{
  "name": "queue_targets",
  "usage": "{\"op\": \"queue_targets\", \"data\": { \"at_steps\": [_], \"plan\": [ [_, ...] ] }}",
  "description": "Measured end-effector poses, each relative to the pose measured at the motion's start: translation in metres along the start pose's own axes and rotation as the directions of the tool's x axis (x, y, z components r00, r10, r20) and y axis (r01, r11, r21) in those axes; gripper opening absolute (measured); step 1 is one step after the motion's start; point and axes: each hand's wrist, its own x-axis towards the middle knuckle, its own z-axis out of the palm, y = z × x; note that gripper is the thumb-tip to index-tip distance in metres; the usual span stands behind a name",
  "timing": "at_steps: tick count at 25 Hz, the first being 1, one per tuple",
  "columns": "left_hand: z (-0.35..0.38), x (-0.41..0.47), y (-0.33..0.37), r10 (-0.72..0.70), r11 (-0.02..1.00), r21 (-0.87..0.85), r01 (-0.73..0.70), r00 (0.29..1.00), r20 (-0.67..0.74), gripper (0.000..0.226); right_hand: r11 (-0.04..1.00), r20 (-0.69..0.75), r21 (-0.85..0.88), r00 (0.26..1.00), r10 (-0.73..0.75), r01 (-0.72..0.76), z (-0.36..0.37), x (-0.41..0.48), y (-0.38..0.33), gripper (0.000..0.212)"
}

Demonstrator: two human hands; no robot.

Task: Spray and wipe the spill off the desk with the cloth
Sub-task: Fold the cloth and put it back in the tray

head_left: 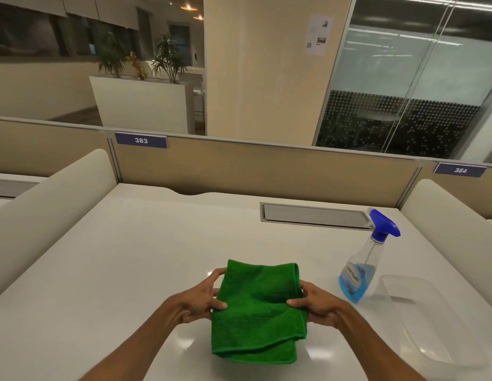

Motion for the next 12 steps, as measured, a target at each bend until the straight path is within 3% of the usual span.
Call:
{"op": "queue_targets", "data": {
  "at_steps": [3,6,8,10,12],
  "plan": [
    [0.0,-0.003,-0.001,0.032,0.999,0.018,-0.032,0.999,-0.019,0.076,1.0,-0.021,0.007,1.0,-0.016,0.016,0.008,-0.01,-0.003,0.049],
    [0.001,-0.002,0.013,0.167,0.984,-0.044,-0.171,0.982,-0.088,0.063,0.986,-0.123,0.026,0.979,-0.162,0.166,0.012,-0.019,-0.012,0.037],
    [0.004,-0.001,0.025,0.263,0.963,-0.017,-0.268,0.953,-0.149,0.05,0.959,-0.175,-0.108,0.945,-0.277,0.262,0.011,-0.025,-0.017,0.032],
    [0.007,-0.001,0.029,0.349,0.937,0.091,-0.337,0.918,-0.189,0.036,0.926,-0.153,-0.243,0.931,-0.332,0.29,0.011,-0.03,-0.021,0.042],
    [0.008,-0.001,0.029,0.405,0.912,0.152,-0.38,0.894,-0.194,0.037,0.894,-0.116,-0.335,0.929,-0.351,0.296,0.009,-0.033,-0.023,0.044]
  ]
}}
